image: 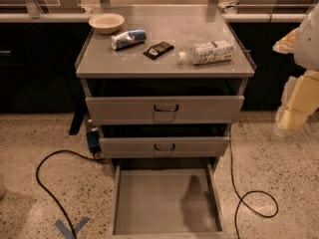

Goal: Place blue plastic bottle into bottom drawer

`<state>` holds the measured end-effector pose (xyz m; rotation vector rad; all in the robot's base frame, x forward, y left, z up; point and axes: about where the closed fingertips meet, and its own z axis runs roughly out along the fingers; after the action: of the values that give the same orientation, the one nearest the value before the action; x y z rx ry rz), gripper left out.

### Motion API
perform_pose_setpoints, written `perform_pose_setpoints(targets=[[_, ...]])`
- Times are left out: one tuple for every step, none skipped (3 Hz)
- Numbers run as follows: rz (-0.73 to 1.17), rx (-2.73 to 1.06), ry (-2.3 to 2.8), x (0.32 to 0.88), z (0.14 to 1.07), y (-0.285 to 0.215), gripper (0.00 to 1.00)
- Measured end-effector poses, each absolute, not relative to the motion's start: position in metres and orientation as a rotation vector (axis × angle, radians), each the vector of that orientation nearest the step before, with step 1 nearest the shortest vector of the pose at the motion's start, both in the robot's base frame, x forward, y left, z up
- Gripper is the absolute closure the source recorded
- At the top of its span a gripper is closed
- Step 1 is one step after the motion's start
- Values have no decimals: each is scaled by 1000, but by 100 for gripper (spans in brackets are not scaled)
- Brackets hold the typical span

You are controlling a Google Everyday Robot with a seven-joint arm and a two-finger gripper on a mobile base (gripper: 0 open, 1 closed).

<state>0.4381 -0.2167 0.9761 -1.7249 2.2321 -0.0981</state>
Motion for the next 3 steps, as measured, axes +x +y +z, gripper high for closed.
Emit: perform_pose_setpoints(targets=[[-101, -1724, 2230, 438, 977, -217, 0], [-161, -1727, 2189, 456, 980, -216, 0], [-264, -1703, 2102, 496, 993, -222, 0]])
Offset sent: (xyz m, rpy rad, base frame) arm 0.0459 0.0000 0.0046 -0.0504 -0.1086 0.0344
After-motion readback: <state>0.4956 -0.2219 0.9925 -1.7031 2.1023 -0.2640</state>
